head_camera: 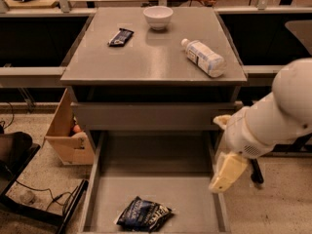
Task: Pick blue chip bag from middle drawer and place on counter
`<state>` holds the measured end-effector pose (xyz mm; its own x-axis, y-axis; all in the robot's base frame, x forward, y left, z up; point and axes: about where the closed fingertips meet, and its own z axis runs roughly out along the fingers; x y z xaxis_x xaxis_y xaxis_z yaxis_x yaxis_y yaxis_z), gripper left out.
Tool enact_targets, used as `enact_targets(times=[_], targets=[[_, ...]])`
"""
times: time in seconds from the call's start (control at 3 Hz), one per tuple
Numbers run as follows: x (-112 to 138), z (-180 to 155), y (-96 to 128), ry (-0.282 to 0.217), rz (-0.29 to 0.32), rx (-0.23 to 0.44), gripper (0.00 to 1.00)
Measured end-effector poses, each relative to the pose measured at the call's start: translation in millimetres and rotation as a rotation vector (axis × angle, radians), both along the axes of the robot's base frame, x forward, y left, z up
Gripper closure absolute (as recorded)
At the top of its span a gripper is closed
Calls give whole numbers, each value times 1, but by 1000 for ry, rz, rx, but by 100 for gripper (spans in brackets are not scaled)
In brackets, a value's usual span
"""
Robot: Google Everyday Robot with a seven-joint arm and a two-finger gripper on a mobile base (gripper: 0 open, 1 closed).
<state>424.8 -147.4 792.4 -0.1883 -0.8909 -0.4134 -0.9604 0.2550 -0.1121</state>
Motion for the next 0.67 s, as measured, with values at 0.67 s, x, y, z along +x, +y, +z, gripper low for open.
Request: enact_targets(times=[0.67], targets=[[27, -103, 37, 16, -43, 95, 0]])
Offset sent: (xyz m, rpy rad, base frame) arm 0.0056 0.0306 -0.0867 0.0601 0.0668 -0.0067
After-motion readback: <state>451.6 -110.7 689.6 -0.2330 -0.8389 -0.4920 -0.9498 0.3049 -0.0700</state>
